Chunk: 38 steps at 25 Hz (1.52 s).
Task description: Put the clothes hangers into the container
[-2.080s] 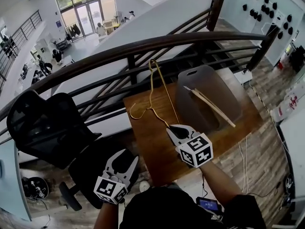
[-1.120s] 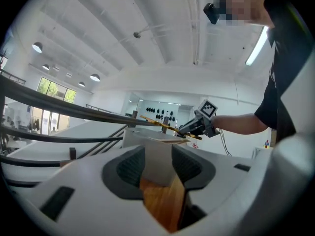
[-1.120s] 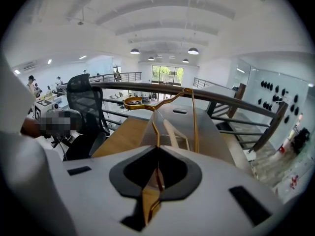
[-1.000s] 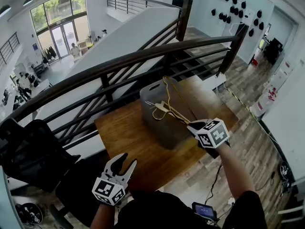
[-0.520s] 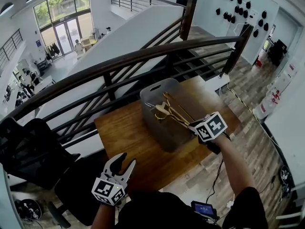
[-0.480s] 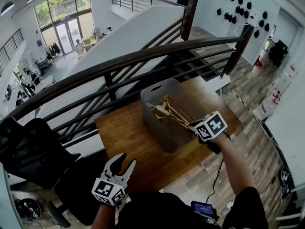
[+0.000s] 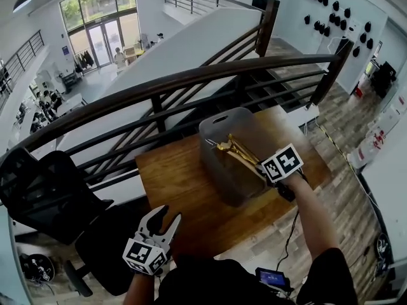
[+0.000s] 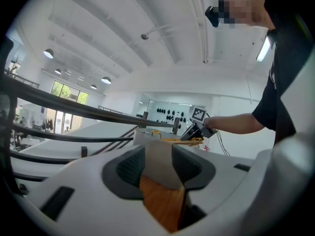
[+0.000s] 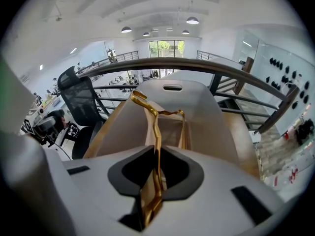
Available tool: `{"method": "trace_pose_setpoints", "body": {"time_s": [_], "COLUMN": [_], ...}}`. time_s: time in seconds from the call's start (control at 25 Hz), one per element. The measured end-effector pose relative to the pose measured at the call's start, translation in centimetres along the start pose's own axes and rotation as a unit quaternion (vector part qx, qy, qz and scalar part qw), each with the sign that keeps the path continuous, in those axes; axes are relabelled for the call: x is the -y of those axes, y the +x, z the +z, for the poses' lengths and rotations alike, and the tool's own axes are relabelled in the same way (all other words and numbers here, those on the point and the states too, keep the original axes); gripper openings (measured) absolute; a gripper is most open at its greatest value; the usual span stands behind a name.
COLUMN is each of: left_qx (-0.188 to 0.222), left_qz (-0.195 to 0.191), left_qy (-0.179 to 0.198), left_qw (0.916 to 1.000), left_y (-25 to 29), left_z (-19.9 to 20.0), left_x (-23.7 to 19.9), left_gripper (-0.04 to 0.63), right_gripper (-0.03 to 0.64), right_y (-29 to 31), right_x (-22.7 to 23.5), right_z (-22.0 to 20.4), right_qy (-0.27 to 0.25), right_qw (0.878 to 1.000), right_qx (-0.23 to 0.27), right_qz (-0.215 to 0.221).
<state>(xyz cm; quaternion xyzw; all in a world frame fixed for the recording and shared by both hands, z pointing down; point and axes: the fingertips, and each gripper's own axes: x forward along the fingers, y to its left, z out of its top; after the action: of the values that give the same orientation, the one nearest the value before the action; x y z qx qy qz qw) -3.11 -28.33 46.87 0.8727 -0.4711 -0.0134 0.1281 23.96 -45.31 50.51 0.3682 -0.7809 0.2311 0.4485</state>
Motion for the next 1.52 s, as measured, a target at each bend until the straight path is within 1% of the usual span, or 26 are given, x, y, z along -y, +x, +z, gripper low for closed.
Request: {"method": "trace_pose_setpoints", "body": {"time_s": [0.2, 0.44, 0.48, 0.6, 0.64, 0.8, 1.0, 1.24, 1.4, 1.52], "left_qx": [-0.004, -0.01, -0.011, -0.013, -0.013, -0.013, -0.014, -0.01, -0.002, 0.004], "left_qz": [0.007, 0.007, 0.006, 0.004, 0.003, -0.003, -0.011, -0.026, -0.027, -0.019], "left_qy": [0.002, 0.008, 0.009, 0.011, 0.011, 0.014, 0.018, 0.032, 0.045, 0.049], "left_qw": [1.0, 0.9999, 0.9999, 0.9998, 0.9999, 0.9998, 0.9997, 0.9991, 0.9986, 0.9986], "left_y": [-0.5, -0.6, -0.6, -0.6, -0.6, -0.6, -0.5, 0.1, 0.3, 0.0], "left_z": [-0.1, 0.0, 0.0, 0.1, 0.1, 0.2, 0.2, 1.1, 2.3, 3.0], "left_x": [-0.5, -0.6, -0.6, -0.7, -0.6, -0.3, -0.3, -0.1, -0.5, -1.1], "left_gripper": [0.175, 0.175, 0.175, 0.175, 0.175, 0.175, 0.175, 0.175, 0.175, 0.173], "right_gripper": [0.041, 0.052, 0.064, 0.129, 0.129, 0.112, 0.111, 0.098, 0.069, 0.019], "right_y": [1.4, 2.0, 2.0, 2.1, 2.1, 1.6, 0.9, -0.9, -2.7, -4.4], "right_x": [0.1, -0.3, -0.4, -0.4, -0.4, -0.7, -1.3, -2.6, -4.6, -6.4], "right_z": [0.5, 1.0, 1.1, 1.3, 1.3, 1.0, 1.0, 1.8, 3.2, 4.2], "right_qy": [-0.015, -0.052, -0.056, -0.06, -0.06, -0.055, -0.051, -0.071, -0.09, -0.096], "right_qw": [1.0, 0.997, 0.996, 0.996, 0.996, 0.996, 0.995, 0.991, 0.983, 0.974], "right_qx": [-0.003, 0.011, 0.014, 0.018, 0.02, 0.032, 0.048, 0.071, 0.111, 0.16], "right_qz": [-0.025, -0.058, -0.062, -0.066, -0.067, -0.069, -0.075, -0.092, -0.111, -0.129]}}
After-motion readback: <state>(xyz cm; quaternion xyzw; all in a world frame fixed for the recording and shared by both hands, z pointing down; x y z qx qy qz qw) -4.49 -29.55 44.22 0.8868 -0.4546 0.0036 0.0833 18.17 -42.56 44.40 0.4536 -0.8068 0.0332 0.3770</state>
